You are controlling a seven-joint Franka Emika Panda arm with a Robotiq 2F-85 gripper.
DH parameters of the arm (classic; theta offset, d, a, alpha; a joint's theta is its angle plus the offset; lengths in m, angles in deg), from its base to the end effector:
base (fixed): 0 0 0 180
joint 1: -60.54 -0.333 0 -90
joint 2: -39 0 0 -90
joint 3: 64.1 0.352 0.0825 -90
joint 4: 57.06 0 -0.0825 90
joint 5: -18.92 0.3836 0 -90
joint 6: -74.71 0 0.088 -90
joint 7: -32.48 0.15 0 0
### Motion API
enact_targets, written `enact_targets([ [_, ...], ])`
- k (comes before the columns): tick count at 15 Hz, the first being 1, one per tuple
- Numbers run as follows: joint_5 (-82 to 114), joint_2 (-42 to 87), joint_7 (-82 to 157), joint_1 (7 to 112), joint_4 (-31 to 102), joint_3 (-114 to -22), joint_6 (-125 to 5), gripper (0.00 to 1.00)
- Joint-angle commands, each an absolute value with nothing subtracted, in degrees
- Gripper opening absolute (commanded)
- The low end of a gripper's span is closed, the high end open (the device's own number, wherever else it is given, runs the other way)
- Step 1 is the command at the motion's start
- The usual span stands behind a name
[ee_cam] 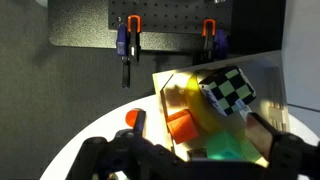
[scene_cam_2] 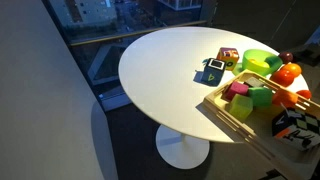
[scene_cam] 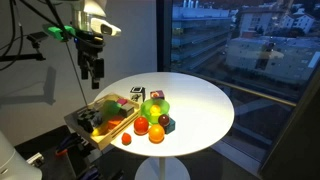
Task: Remove the green block from the crate and put it on the blue plushie cube with a number 4
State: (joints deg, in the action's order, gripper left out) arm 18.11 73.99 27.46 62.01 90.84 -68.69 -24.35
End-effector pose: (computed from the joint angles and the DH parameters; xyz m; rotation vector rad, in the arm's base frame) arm 0.2991 -0.0337 0.4280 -3.0660 -0.0089 0.3686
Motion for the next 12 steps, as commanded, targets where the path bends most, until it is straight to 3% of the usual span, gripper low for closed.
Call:
enact_targets([
  [1, 18.23, 73.96, 27.32, 62.31, 90.77, -68.44, -24.29, 1.0],
  [12, 18.34, 72.61, 28.09, 61.7, 90.16, -67.23, -25.55, 1.0],
])
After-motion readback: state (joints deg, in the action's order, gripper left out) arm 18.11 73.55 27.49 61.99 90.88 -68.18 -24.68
